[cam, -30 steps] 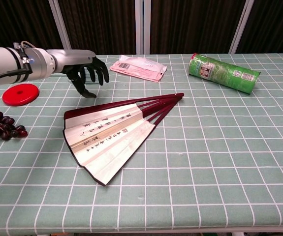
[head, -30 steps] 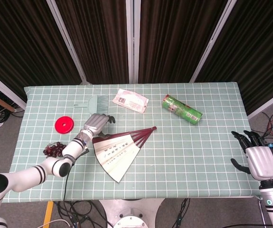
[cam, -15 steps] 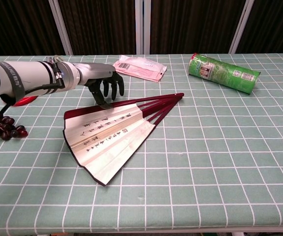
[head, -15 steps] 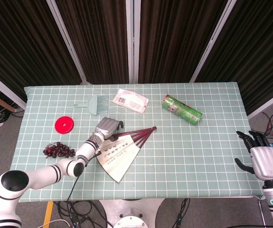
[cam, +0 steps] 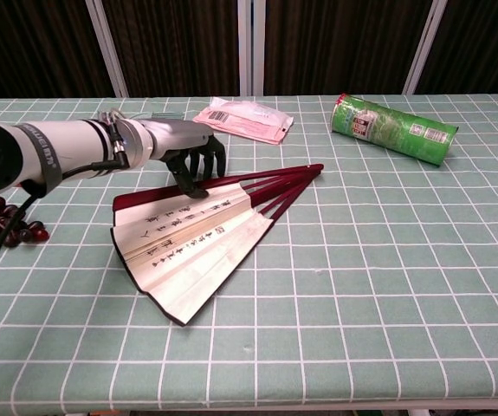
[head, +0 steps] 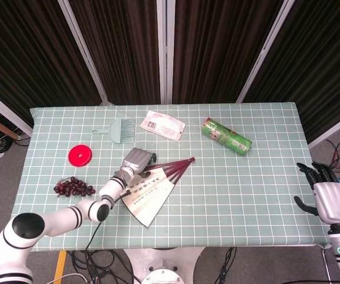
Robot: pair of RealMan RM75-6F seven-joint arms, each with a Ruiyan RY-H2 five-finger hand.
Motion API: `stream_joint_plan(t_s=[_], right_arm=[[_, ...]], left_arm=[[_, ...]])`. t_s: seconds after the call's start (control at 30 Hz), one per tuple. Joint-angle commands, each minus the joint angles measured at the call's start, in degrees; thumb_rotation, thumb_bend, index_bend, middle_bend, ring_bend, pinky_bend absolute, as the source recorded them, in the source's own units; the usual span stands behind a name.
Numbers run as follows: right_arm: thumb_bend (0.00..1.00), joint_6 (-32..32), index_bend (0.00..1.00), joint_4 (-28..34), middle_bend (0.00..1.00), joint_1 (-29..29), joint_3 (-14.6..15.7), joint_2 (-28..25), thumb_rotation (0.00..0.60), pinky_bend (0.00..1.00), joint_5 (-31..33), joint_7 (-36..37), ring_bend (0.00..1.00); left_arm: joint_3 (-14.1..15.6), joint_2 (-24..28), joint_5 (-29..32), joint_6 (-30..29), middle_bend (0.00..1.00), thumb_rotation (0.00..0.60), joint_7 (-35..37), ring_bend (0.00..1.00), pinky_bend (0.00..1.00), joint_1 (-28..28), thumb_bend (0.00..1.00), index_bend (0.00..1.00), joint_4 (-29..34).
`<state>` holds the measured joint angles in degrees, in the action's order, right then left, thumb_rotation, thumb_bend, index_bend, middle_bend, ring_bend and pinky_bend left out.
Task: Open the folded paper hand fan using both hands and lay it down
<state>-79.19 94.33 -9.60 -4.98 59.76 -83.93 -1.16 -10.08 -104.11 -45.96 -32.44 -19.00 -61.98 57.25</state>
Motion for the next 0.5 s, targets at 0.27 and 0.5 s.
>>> stream_joint_plan(t_s=[0.27, 0.5], right_arm=[[0.17, -0.8, 0.12, -1.3, 0.26, 0.5, -0.2, 0.6, 0.600, 0.11, 0.5, 1.1, 0.10], [0.17, -0.1, 0.12, -1.6, 0.26, 0.1, -0.6, 0.3, 0.600, 0.11, 0.8, 2.7, 0.10]], left_arm=[[-0.2, -0.7, -1.4, -0.6, 0.62, 0.600, 1.1, 0.60, 0.68, -0.1, 0.38, 0.57, -0.1], [-0.9, 3.1, -6.1, -5.4, 0.73, 0.600, 3.3, 0.70, 0.77, 2.0, 0.41, 0.64, 5.9]])
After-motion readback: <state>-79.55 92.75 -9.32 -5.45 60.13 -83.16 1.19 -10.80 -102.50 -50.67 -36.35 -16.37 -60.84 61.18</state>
